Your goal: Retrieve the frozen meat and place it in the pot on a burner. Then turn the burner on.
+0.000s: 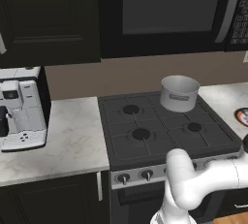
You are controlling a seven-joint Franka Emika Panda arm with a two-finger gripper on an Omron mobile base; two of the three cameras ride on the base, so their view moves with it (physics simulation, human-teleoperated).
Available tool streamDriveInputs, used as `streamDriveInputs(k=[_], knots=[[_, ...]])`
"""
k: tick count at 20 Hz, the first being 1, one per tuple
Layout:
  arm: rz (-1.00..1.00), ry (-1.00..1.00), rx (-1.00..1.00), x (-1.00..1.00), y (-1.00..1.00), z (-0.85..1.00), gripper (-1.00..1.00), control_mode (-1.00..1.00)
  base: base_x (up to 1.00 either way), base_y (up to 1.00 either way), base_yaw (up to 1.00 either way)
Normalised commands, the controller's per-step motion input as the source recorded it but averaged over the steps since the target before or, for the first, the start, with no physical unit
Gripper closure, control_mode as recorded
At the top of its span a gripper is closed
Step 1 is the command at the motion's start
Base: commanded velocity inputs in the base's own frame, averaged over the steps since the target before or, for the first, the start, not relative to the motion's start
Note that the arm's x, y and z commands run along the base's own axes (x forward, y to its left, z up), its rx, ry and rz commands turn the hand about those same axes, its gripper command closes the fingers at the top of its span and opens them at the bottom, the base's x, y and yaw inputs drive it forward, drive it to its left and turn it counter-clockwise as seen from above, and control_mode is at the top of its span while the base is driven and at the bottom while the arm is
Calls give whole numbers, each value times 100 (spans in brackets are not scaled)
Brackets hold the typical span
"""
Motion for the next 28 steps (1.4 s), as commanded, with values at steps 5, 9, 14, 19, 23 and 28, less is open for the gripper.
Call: streamDriveInputs(k=[5, 9, 14, 19, 23, 28], knots=[[9, 0, 0, 44, -1, -40, -100, -100, 0, 0, 0], [9, -1, 0, 18, 0, -45, 100, -100, 0, 0, 0], [4, -15, 0, 1, 0, -12, 100, -100, 0, 0, 0], [3, -23, 0, -16, 21, 12, 100, -100, 0, 0, 0], [2, -19, -1, -24, 54, 32, 100, -100, 0, 0, 0], [7, -1, -13, -34, 73, 87, 100, -100, 0, 0, 0]])
